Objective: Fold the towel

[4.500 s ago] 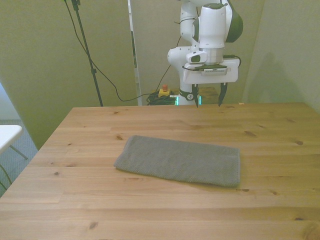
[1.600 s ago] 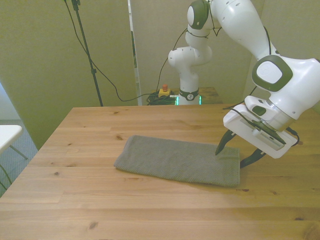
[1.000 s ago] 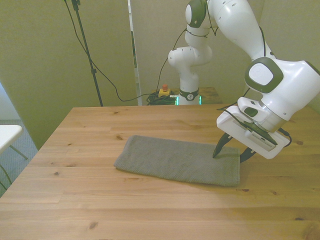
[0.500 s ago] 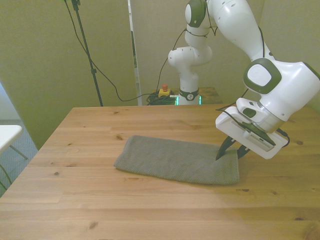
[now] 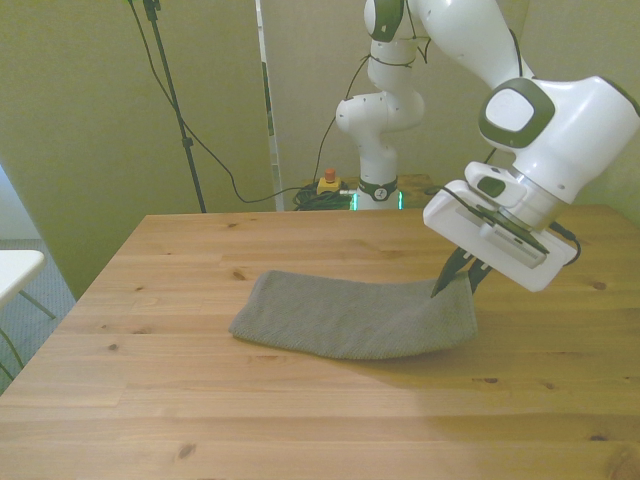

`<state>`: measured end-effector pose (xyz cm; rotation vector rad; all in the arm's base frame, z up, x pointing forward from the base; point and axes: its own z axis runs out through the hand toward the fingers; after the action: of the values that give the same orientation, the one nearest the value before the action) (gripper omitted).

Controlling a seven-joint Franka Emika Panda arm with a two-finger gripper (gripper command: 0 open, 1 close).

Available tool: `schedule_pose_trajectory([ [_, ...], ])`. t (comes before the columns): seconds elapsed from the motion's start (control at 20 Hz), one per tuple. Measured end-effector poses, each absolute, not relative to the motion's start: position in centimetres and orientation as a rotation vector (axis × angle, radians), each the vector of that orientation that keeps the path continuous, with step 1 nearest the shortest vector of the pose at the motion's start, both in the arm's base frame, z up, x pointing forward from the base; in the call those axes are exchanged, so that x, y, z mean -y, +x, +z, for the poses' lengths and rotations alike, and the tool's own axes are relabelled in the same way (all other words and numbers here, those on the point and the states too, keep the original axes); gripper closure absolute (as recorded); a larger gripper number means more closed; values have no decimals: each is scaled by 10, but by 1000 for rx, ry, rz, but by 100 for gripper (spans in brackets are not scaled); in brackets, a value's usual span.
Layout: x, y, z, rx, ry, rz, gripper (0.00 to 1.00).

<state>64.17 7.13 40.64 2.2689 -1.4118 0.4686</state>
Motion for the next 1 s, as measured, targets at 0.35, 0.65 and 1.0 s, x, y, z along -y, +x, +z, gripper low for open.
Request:
schedule_pose_trajectory([
  [0.35,-29,615,445,1494,2265,508,100],
  [0.65,21,601,448,1551,2302,475,100],
  [1.0,86,579,466,1635,2289,464,100],
])
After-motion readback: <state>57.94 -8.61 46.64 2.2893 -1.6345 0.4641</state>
